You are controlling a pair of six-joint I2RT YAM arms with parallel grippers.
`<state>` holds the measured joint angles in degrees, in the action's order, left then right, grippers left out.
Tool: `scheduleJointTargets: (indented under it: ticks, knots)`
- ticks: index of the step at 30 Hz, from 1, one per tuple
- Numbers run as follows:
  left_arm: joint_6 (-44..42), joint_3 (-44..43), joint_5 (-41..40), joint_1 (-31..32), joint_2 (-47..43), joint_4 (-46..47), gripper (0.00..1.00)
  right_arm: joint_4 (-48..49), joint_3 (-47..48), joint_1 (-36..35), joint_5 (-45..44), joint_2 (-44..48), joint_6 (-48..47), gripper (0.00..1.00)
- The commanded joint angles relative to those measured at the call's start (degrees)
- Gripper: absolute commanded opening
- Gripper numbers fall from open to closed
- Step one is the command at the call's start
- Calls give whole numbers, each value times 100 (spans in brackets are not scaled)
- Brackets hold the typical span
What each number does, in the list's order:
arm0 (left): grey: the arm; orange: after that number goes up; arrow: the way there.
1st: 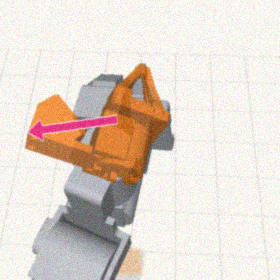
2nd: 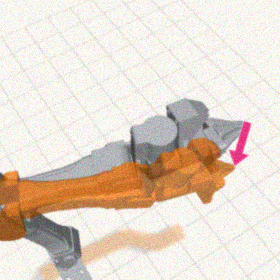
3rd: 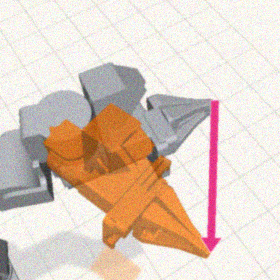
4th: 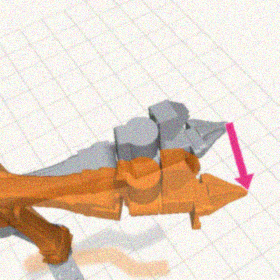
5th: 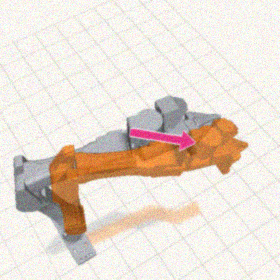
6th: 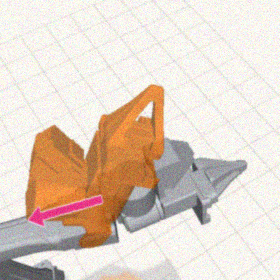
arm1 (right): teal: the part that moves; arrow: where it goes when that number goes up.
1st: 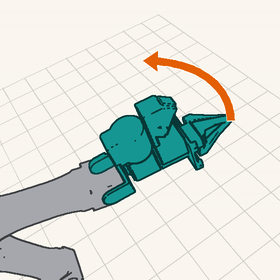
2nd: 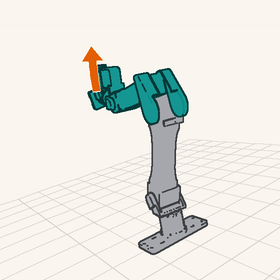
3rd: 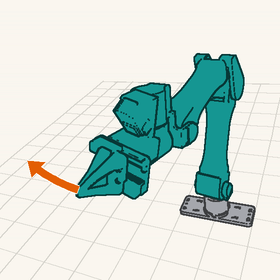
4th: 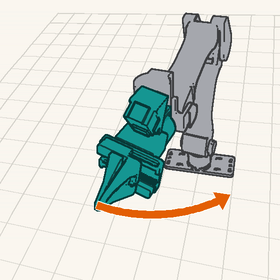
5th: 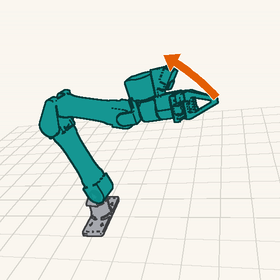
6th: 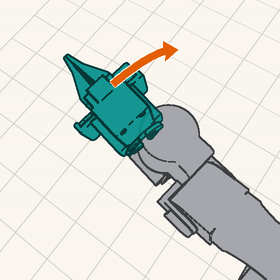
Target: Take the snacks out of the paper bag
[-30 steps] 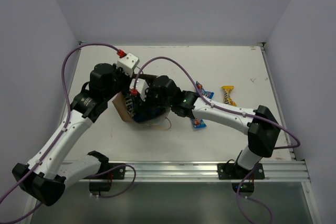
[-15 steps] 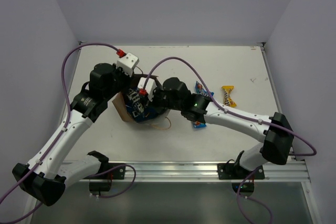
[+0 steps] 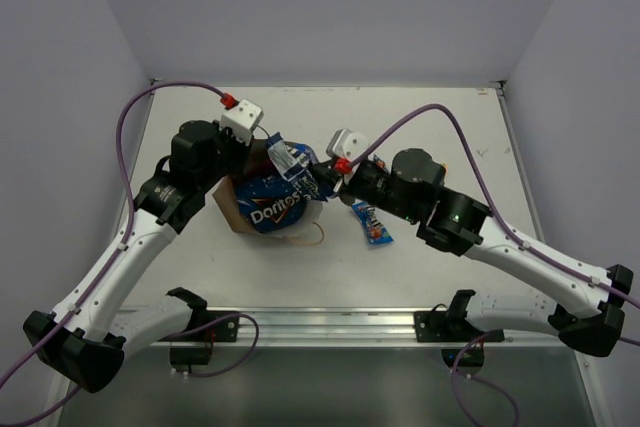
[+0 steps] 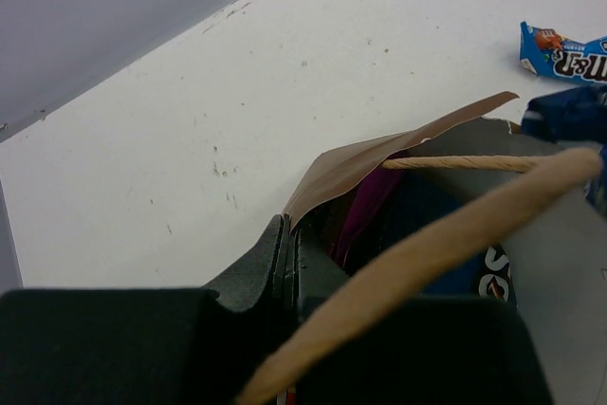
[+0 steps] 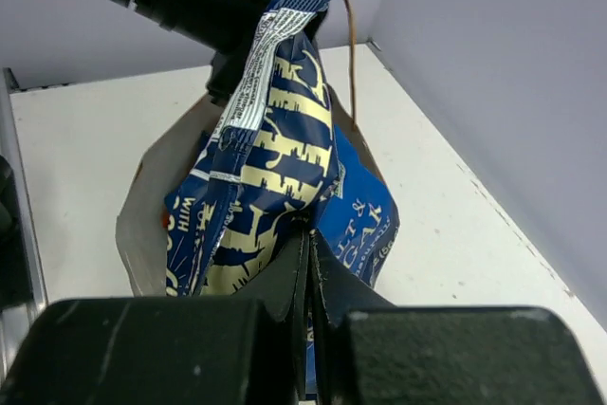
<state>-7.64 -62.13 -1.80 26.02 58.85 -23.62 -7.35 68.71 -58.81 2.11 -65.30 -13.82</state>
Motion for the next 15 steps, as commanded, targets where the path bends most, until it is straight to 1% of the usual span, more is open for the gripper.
scheduleJointTargets:
  ticks: [1, 2, 5, 6, 8, 9, 11, 12, 15]
  knots:
    - [-53, -186, -198, 8, -181, 454, 0, 32, -208, 53, -683, 350, 29, 0]
    - [-71, -194, -224, 8, -172, 446, 0, 41, -252, 80, -842, 403, 29, 0]
    - [-71, -177, -207, 0, -172, 446, 0, 41, -375, 509, -1238, 544, 55, 0]
    - [-71, -168, -198, 8, -172, 454, 0, 41, -410, 946, -1239, 544, 195, 0]
    - [-71, -142, -180, 8, -172, 463, 0, 67, -446, 1448, -1248, 475, 310, 0]
    - [-71, -142, -171, 8, -172, 463, 0, 102, -463, 1921, -1265, 378, 310, 0]
    - [-71, -124, -110, 8, -181, 481, 0, 234, -455, 2337, -1388, -52, 293, 0]
    - [-71, -107, -101, 8, -181, 489, 0, 313, -420, 2721, -1345, -236, 258, 0]
    - [-62, -63, -39, 8, -198, 507, 0, 804, -437, 3224, -1449, -1044, 65, 0]
